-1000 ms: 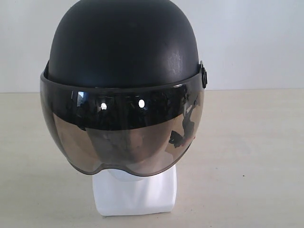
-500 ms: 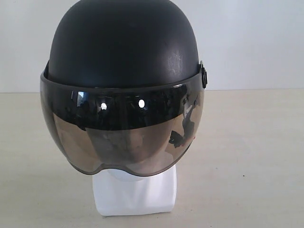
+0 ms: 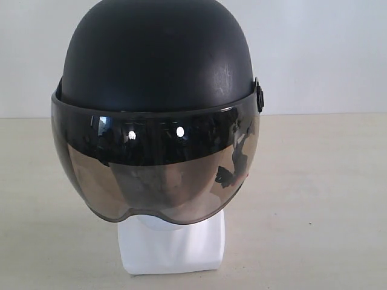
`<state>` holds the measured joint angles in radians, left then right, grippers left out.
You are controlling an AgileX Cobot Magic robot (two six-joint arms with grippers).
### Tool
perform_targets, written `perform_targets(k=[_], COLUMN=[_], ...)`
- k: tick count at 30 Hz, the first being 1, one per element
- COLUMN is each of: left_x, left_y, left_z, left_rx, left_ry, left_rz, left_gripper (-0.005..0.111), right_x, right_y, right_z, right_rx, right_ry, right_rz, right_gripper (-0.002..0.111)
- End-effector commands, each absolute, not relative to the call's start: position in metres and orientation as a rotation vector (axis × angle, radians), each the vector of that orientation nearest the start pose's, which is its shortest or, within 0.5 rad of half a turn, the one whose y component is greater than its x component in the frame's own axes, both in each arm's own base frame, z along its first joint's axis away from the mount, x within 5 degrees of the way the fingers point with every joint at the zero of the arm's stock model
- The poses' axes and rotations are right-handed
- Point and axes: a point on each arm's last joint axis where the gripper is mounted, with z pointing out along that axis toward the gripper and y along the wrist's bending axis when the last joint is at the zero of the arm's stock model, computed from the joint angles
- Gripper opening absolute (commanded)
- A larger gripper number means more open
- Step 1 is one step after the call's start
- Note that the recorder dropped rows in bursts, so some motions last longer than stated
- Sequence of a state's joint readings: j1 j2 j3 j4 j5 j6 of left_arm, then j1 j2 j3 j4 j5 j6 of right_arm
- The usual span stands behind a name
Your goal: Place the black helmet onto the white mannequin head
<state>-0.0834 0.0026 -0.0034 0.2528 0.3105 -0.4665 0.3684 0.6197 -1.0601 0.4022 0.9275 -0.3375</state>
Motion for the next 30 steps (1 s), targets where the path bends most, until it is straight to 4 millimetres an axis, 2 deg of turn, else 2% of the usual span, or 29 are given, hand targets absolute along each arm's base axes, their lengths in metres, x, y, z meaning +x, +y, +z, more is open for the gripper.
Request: perform_targets(k=[1,6,11,19,23,27,30], left_x=[0.054,0.054,0.054,0.054,0.054,0.054,0.054], left_y=[0.002,0.002,0.002,0.002,0.002,0.002,0.002], left_z=[0.186,0.186,0.186,0.186,0.186,0.186,0.186], left_rx=[-0.174,-0.174,-0.174,-0.174,-0.174,-0.174,-0.174], left_ry=[1.781,1.781,1.781,1.781,1.781,1.781,1.781], left_rz=[-0.161,-0.161,-0.161,-0.161,-0.161,-0.161,-0.161], left_gripper=[0.004,0.004,0.004,0.004,0.004,0.004,0.004], right_x=[0.062,0.059,0.049,0.005,-0.007,0.000,0.011], right_y=[0.055,0.053,0.040,0.023,0.020,0.017,0.016], right_z=[0.434,0.435,0.442,0.458,0.444,0.413,0.389], right_rx=[-0.645,-0.639,-0.528,-0.327,-0.270,-0.190,-0.118], right_ry=[1.824,1.811,1.733,1.486,1.437,1.390,1.364], right_rz=[0.500,0.489,0.354,0.174,0.092,0.082,0.147], right_gripper=[0.000,0.000,0.000,0.000,0.000,0.000,0.000])
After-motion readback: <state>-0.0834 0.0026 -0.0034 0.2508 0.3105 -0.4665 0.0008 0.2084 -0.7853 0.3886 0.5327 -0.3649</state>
